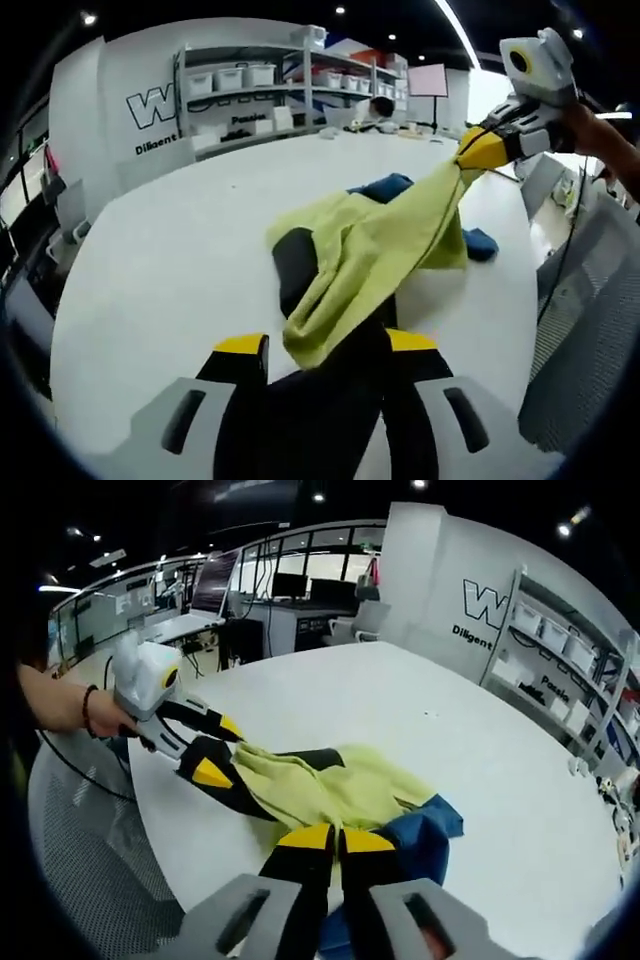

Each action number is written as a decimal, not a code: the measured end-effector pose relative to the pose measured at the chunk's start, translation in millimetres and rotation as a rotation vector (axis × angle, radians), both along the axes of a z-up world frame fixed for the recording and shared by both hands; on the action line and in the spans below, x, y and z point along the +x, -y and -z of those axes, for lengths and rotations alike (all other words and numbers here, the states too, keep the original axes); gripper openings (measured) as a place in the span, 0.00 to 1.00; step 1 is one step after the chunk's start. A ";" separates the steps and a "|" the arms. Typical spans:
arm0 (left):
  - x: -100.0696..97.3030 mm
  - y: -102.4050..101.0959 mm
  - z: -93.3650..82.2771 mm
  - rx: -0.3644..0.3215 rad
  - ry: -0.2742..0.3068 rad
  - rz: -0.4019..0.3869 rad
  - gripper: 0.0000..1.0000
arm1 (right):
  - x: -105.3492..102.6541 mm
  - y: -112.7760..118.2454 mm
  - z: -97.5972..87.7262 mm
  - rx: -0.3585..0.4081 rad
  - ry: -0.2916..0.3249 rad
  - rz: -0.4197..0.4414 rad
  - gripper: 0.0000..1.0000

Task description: Fold the garment on the visible template until the final outline fits inside the template.

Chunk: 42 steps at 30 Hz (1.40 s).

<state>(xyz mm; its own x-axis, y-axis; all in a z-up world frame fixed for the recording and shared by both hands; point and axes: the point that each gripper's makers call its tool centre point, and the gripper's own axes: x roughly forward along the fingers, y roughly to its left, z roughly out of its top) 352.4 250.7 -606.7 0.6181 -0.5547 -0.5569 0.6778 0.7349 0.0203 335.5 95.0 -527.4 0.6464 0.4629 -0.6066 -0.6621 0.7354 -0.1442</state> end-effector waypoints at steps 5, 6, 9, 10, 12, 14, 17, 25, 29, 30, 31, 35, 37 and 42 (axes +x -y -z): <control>1.9 4.7 0.0 -0.017 -0.012 0.010 0.29 | -1.3 0.6 1.5 0.006 -0.002 0.002 0.00; 2.0 4.6 -0.2 -0.019 -0.013 0.007 0.28 | -1.1 0.9 1.2 0.008 -0.002 0.003 0.00; 3.0 3.5 0.7 -0.037 -0.029 -0.006 0.24 | -0.7 1.5 0.6 0.016 -0.002 0.006 0.00; 3.0 3.6 0.7 -0.042 -0.033 -0.007 0.23 | -0.7 1.5 0.6 0.017 -0.003 0.006 0.00; 3.6 3.1 1.2 -0.049 -0.039 -0.011 0.17 | -0.1 1.6 1.1 0.018 -0.004 0.004 0.00; 3.2 3.6 0.4 -0.059 -0.044 -0.010 0.11 | -0.5 1.4 2.5 0.019 -0.010 0.003 0.00; 1.1 5.9 -3.3 -0.088 -0.052 -0.010 0.03 | -1.6 0.8 4.4 0.021 -0.016 0.002 0.00; -2.0 4.4 -21.3 -0.172 -0.054 -0.043 0.00 | -2.2 6.5 6.2 0.020 -0.021 0.016 0.00; -2.5 4.0 -31.8 -0.223 -0.053 -0.059 0.00 | -0.4 8.5 3.9 0.033 -0.016 0.025 0.00; -2.6 4.0 -32.4 -0.227 -0.054 -0.061 0.00 | -0.2 8.5 3.8 0.034 -0.016 0.026 0.00; -2.6 4.0 -33.1 -0.231 -0.054 -0.063 0.00 | 0.0 8.6 3.6 0.035 -0.015 0.027 0.00; -7.9 2.1 -51.3 -0.363 -0.097 -0.125 0.00 | 6.2 4.7 -1.4 0.057 -0.001 0.035 0.00; -11.7 2.1 -56.2 -0.383 -0.101 -0.129 0.00 | 8.2 0.3 -2.6 0.077 -0.002 0.035 0.00; -21.9 4.1 -58.3 -0.365 -0.098 -0.106 0.00 | 13.1 -15.4 -1.8 0.094 0.002 0.007 0.00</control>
<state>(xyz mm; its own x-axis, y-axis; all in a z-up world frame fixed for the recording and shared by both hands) 330.5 246.6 -548.4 0.6362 -0.6633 -0.3940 0.5833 0.7478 -0.3171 348.6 110.4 -525.6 0.6510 0.5134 -0.5591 -0.6568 0.7502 -0.0759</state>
